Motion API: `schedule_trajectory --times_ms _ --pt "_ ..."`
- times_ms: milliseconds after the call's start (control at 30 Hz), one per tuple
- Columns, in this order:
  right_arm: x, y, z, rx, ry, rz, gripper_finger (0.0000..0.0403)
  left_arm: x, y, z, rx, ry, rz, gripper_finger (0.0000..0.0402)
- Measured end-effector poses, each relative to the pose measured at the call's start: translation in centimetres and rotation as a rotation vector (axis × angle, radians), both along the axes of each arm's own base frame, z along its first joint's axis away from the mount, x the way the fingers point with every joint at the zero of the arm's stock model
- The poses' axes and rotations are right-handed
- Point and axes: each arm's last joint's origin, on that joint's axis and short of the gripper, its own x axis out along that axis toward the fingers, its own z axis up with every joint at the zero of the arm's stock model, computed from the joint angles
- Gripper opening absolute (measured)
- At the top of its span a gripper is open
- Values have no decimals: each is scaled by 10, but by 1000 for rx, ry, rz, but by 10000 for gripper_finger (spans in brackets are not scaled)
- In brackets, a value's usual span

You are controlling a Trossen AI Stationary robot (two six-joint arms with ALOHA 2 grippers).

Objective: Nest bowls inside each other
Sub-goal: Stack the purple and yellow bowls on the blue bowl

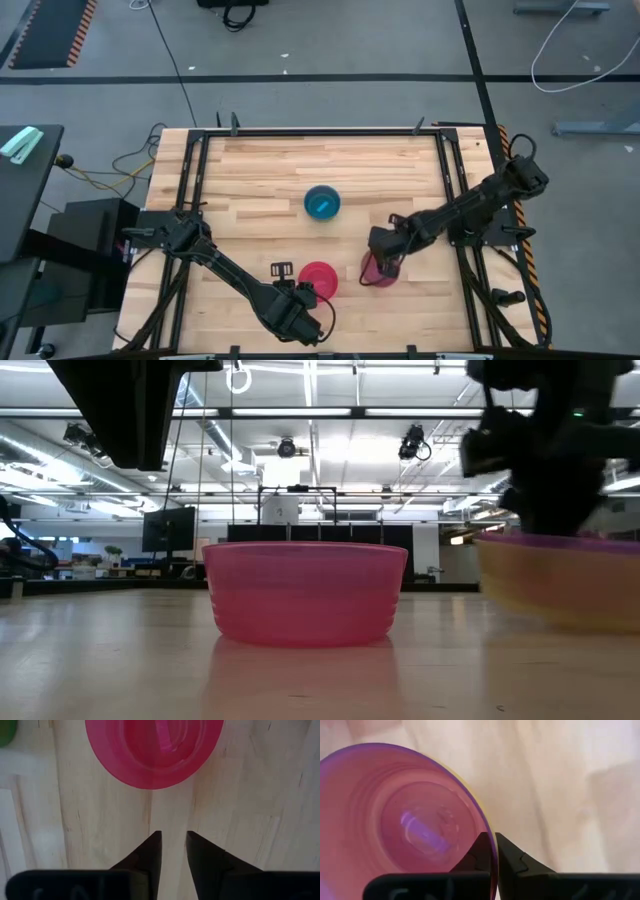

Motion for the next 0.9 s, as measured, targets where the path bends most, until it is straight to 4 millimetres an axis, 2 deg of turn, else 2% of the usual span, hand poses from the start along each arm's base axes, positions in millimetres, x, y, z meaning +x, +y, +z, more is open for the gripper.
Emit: schedule_trajectory --times_ms 267,533,733,900 --pt "27 -41 31 -65 -46 23 7 0 -1 0 -3 -4 9 85" --pt "48 -101 66 -118 -123 50 7 0 0 0 -6 -11 35 84" --pt "55 -152 93 -52 -252 25 7 0 -1 0 -11 -20 74 78" --pt "54 -185 96 61 -311 9 7 -2 -2 0 -11 -24 108 72"
